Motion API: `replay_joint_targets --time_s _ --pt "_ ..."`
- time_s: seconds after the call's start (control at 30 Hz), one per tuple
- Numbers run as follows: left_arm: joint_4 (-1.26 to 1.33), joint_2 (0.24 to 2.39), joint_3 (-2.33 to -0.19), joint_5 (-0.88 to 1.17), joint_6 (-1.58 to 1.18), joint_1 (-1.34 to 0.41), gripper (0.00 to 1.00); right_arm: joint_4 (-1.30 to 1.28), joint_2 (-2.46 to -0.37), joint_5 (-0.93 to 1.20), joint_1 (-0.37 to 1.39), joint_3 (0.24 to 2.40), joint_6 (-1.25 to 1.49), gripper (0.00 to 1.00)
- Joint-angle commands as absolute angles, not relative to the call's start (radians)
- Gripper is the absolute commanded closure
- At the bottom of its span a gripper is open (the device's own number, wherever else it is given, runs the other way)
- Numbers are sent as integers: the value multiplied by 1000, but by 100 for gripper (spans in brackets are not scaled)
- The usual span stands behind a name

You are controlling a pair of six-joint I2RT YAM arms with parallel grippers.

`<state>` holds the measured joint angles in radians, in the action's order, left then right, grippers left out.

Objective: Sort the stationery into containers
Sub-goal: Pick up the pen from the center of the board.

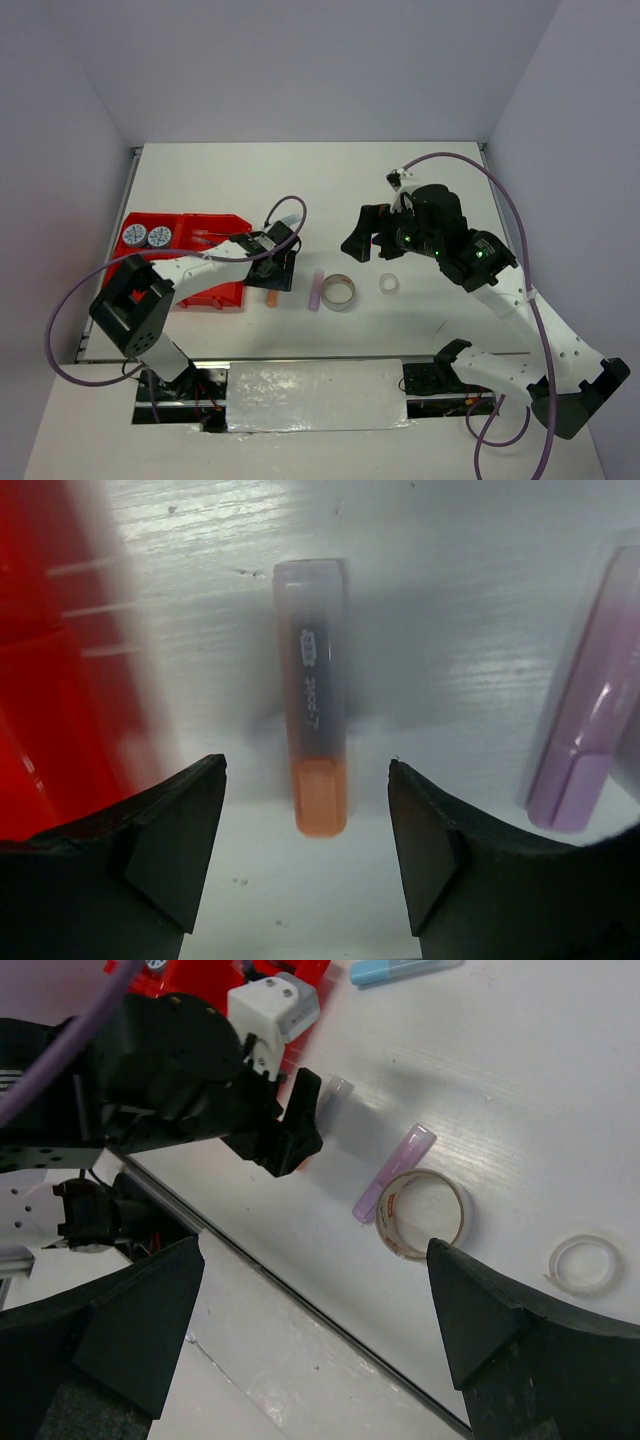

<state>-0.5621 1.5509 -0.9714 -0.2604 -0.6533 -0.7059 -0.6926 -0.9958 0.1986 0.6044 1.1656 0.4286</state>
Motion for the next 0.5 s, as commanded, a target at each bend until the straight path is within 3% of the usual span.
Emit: replay_joint_targets --time_s 0.0,0.2,0.3,0.33,0.37,0.47 --pt "-485 1609 -1000 -258 -632 -704 23 -692 -969 210 611 1203 416 0" --pt "-442 1695 -999 -224 -637 -704 36 -699 -957 206 611 1197 413 0" --pt "-443 1733 -1003 -210 -634 -704 64 -701 -953 207 609 1196 411 0" --pt "-455 1739 -1015 -213 -637 -704 89 -703 -953 206 609 1201 407 0" --pt "-477 1735 -1020 -213 -638 -704 98 -706 -953 204 609 1203 405 0" --pt "-515 1663 -1035 -219 -647 -704 100 -710 -957 198 611 1213 400 0"
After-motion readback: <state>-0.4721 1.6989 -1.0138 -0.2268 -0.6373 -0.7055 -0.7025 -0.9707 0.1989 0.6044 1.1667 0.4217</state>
